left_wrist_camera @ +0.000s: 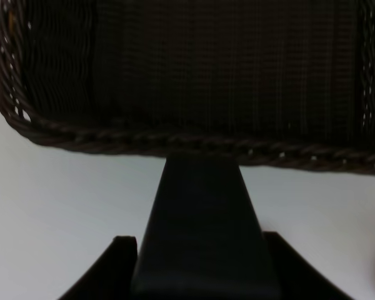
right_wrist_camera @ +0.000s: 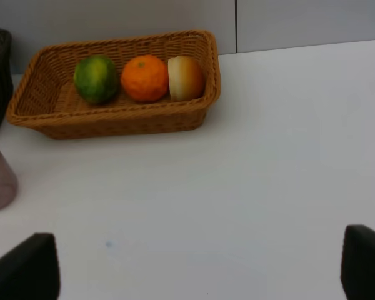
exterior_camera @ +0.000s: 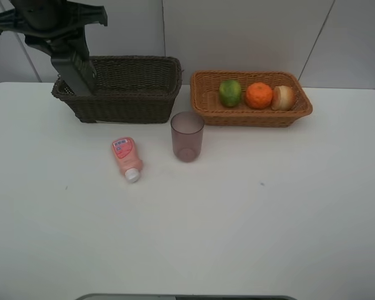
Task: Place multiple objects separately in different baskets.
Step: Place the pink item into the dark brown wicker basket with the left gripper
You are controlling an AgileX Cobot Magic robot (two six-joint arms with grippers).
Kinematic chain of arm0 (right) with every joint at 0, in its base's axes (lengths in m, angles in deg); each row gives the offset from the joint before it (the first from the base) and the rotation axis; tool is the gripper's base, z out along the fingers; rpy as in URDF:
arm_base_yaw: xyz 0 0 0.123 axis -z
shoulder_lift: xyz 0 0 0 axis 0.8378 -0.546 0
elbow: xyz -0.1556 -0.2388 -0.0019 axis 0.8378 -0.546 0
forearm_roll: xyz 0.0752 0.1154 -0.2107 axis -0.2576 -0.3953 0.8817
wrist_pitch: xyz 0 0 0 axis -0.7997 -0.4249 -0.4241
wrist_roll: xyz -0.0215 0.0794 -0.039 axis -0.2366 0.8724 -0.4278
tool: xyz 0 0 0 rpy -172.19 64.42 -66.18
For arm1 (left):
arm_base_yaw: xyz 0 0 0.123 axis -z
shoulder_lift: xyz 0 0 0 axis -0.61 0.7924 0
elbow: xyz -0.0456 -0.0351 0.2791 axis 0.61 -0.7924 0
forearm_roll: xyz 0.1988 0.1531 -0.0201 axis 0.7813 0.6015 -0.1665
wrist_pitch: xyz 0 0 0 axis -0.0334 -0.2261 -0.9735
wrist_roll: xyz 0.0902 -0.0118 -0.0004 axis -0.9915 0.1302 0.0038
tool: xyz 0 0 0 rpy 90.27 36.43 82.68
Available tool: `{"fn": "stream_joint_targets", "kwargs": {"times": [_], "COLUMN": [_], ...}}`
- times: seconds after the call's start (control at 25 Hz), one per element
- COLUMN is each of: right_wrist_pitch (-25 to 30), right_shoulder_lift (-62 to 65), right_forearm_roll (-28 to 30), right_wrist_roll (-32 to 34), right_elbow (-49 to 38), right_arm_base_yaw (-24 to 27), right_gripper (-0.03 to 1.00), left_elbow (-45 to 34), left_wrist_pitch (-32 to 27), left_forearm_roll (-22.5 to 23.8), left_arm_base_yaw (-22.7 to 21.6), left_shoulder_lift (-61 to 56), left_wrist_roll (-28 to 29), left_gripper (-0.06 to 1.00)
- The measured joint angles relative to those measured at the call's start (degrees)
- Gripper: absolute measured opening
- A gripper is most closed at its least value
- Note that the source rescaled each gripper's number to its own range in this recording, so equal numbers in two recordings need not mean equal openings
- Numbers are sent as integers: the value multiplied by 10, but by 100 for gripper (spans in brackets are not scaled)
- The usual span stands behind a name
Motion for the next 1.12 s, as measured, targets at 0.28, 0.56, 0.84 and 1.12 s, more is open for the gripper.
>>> {"fn": "stream_joint_targets", "kwargs": {"times": [0.28,0.56,0.84,1.12], "right_wrist_pitch": [0,0,0,0], "right_shoulder_lift": [0,0,0,0], "right_forearm_roll": [0,0,0,0], "right_wrist_roll": [0,0,0,0], "right_elbow": [0,0,0,0], "right_arm_base_yaw": [0,0,0,0], "right_gripper": [100,100,100,100], "left_elbow": [62,63,63,63], "left_wrist_pitch": [84,223,284,298], "left_forearm_roll": [59,70,70,66], "left_arm_base_yaw": [0,0,0,0], "left_shoulder_lift": [71,141,207,244], "left_wrist_roll": [1,-1,-5,-6], "left_gripper": [47,47,47,47]}}
